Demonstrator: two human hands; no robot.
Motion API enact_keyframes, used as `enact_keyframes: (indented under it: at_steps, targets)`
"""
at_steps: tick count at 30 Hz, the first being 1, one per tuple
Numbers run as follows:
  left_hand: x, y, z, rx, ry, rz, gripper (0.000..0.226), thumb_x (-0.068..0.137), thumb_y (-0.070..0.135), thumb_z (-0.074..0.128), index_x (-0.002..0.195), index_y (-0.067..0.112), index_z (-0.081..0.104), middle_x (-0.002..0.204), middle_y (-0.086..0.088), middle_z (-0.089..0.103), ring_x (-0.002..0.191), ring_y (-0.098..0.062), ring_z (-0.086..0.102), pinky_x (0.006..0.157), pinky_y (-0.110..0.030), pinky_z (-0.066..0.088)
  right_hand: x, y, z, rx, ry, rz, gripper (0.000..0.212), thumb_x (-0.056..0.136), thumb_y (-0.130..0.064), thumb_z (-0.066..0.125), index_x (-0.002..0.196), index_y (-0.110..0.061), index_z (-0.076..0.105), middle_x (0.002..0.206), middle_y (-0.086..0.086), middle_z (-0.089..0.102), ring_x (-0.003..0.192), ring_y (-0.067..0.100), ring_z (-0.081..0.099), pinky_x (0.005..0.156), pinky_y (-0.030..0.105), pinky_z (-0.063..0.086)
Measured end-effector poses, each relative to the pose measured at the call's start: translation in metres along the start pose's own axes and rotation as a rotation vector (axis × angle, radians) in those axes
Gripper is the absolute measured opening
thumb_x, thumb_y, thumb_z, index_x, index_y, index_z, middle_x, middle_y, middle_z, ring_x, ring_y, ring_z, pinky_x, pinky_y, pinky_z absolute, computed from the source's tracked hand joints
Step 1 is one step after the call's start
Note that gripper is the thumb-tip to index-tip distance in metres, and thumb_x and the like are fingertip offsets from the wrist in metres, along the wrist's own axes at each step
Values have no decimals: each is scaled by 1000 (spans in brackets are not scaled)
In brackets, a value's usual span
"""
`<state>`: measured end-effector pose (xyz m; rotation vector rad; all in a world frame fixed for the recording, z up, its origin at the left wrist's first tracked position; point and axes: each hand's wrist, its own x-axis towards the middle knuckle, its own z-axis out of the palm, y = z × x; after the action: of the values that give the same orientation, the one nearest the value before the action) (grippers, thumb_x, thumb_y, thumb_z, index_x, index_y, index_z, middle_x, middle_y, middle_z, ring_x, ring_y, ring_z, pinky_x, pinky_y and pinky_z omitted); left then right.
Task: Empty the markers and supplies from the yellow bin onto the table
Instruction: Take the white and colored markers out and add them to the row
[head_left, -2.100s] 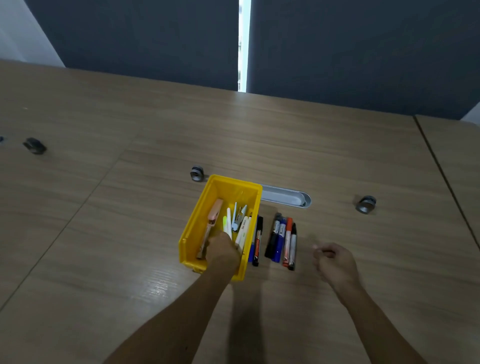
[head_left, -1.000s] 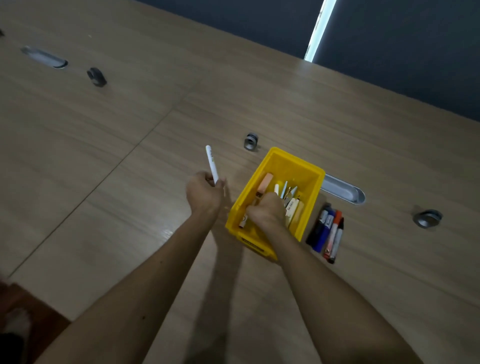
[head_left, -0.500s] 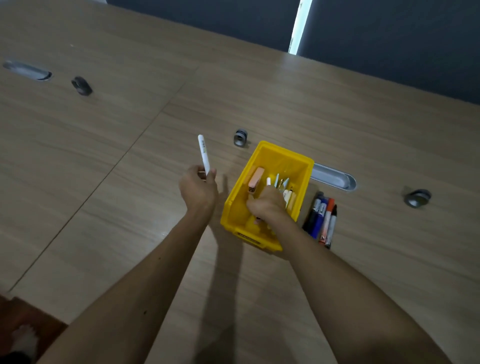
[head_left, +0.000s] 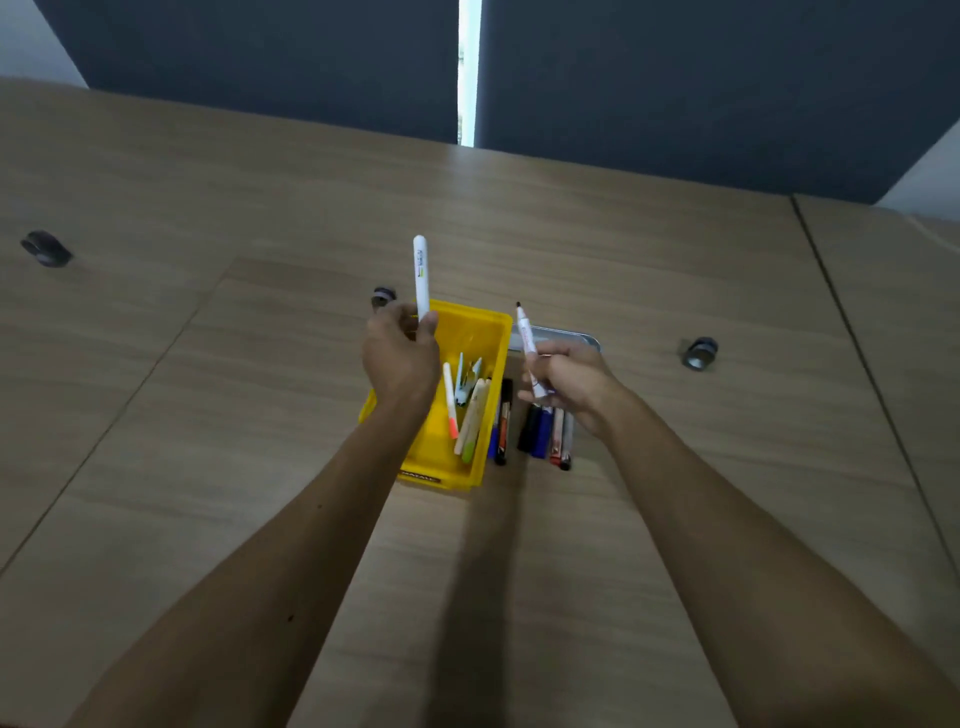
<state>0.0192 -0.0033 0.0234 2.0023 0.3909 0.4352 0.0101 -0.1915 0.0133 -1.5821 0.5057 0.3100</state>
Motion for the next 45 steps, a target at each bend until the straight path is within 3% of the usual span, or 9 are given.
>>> enact_keyframes:
  at_steps: [5,10,14,19,24,28,33,39,45]
  targets:
    - [-33,13,42,-5,-105,49,19,91,27,68,101,11,71,87,-2,73,75,-16,68,69,-35,57,-2,30,-61,74,142,20,12,91,-6,65,96,-15,72,91,7,74,80,19,70,70,35,61]
    - [-72,20,96,100,-352,83,15,87,25,72,96,14,72,87,0,77,73,-10,69,70,-28,58,2,59,-99,92,272,98,16,87,-3,71,103,-5,69,89,13,72,75,25,69,68,37,62]
    - [-103,8,136,289,-541,36,14,82,28,76,88,16,71,81,0,74,75,-13,70,70,-28,59,10,79,-116,36,324,152,13,84,-3,75,80,-13,68,77,10,69,59,21,64,57,33,58]
    - [-123,-10,168,417,-658,-13,16,83,24,73,73,21,60,72,3,65,72,-17,66,56,-22,44,23,99,-131,95,277,227,18,83,-11,78,101,-10,72,82,9,72,67,21,65,64,34,58]
    - [-125,-23,181,557,-640,-29,11,88,27,70,94,19,65,88,0,67,82,-16,66,66,-26,54,35,110,-135,75,216,264,25,83,-11,78,108,-8,72,83,8,72,66,17,68,66,35,62]
    - [-125,-27,179,591,-603,-13,14,89,32,69,92,19,63,87,0,67,81,-17,67,70,-34,60,41,113,-128,-39,212,265,29,81,-12,80,108,-5,71,79,7,69,63,15,65,50,28,57]
    - [-123,-24,169,573,-580,-65,13,94,29,64,101,18,65,95,-2,68,89,-17,68,73,-32,60,38,106,-114,-62,187,227,26,84,-10,77,109,-4,71,85,12,67,72,22,61,62,34,56]
    - [-116,-2,130,373,-401,39,16,96,34,61,97,19,68,92,3,73,84,-13,70,67,-26,59,26,103,-105,-81,237,223,18,89,-2,64,105,-5,71,76,11,59,52,16,48,49,27,39]
    - [-68,41,80,60,-106,69,25,91,37,65,102,16,72,87,7,74,72,-4,65,67,-21,55,16,105,-99,-117,340,169,14,91,-17,66,102,-8,69,77,14,64,62,25,54,48,28,38]
